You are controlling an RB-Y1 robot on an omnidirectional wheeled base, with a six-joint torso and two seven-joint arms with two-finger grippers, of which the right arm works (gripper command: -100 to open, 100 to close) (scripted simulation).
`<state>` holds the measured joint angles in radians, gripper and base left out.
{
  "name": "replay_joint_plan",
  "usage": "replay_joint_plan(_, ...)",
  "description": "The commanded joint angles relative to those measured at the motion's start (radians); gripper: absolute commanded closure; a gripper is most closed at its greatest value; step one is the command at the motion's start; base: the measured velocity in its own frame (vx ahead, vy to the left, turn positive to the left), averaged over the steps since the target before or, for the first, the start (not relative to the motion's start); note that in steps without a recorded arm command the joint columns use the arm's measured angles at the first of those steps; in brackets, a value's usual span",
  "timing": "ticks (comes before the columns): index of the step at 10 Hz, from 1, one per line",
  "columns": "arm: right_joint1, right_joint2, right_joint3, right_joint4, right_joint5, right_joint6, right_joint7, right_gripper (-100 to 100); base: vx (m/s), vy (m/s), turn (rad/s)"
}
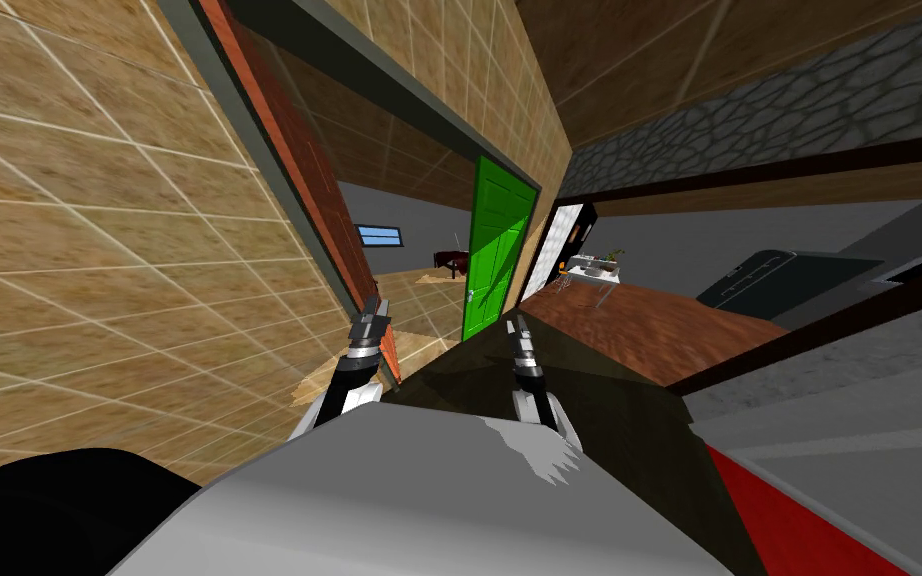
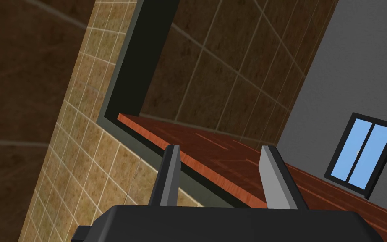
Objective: Push the door open
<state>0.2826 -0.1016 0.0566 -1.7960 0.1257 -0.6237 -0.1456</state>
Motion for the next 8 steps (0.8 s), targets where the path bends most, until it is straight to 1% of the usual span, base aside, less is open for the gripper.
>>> replay_joint_plan(1, -0.014, -0.001, 0.009, 0.046, 0.004, -0.006, 0.004, -100, 0.107, -0.059, 0.107)
replay_joint_plan(4, -0.033, -0.003, 0.016, 0.102, 0.006, -0.013, 0.006, -100, 0.112, -0.062, 0.077)
replay_joint_plan(5, -0.045, -0.004, 0.021, 0.140, 0.008, -0.018, 0.008, -100, 0.133, -0.076, 0.119)
replay_joint_plan(8, -0.065, -0.005, 0.029, 0.198, 0.011, -0.026, 0.010, -100, 0.107, -0.075, 0.074)
